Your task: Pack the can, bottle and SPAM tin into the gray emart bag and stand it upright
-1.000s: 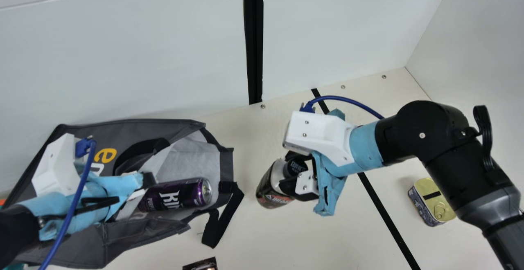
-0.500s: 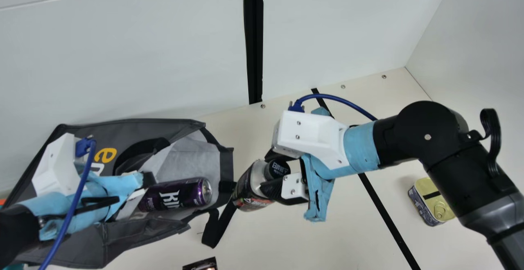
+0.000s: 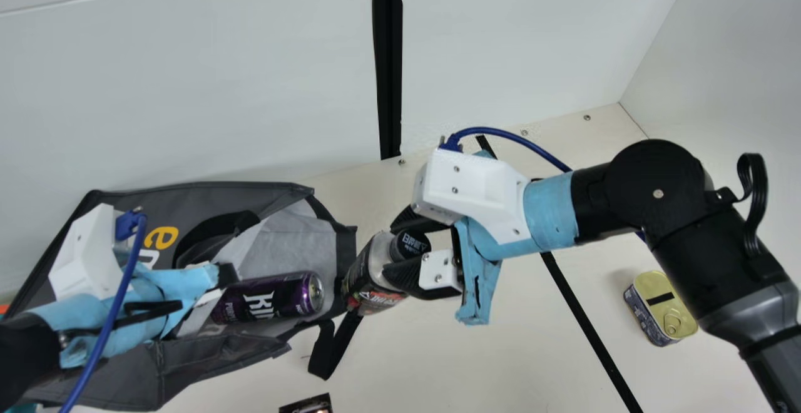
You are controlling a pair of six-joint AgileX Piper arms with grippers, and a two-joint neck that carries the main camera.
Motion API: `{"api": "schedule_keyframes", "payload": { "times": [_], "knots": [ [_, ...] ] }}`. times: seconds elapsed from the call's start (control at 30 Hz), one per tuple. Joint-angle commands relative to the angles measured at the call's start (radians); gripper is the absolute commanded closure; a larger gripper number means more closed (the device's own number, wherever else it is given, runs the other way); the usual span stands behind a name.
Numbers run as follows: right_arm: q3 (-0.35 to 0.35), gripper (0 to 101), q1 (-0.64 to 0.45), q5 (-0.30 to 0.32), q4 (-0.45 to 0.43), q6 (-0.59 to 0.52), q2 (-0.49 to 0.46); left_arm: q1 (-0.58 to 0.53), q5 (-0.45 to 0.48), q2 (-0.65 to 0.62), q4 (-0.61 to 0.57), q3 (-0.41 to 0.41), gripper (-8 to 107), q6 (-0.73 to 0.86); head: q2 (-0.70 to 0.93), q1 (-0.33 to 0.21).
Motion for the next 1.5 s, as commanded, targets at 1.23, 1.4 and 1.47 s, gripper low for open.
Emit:
{"api": "schedule_keyframes", "payload": {
  "times": [1.23, 1.4, 1.47],
  "knots": [
    [-0.162, 101, 0.064, 0.002, 0.103, 0.082, 0.166, 0.000, 0.000, 0.000, 0.000, 0.000, 107, 0.000, -0.002, -0.023],
    [-0.177, 101, 0.082, 0.002, 0.109, 0.099, 0.183, 0.000, 0.000, 0.000, 0.000, 0.000, 107, 0.000, -0.002, -0.023],
    [-0.183, 101, 0.090, 0.002, 0.111, 0.106, 0.190, 0.000, 0.000, 0.000, 0.000, 0.000, 107, 0.000, -0.002, -0.023]
  ]
}}
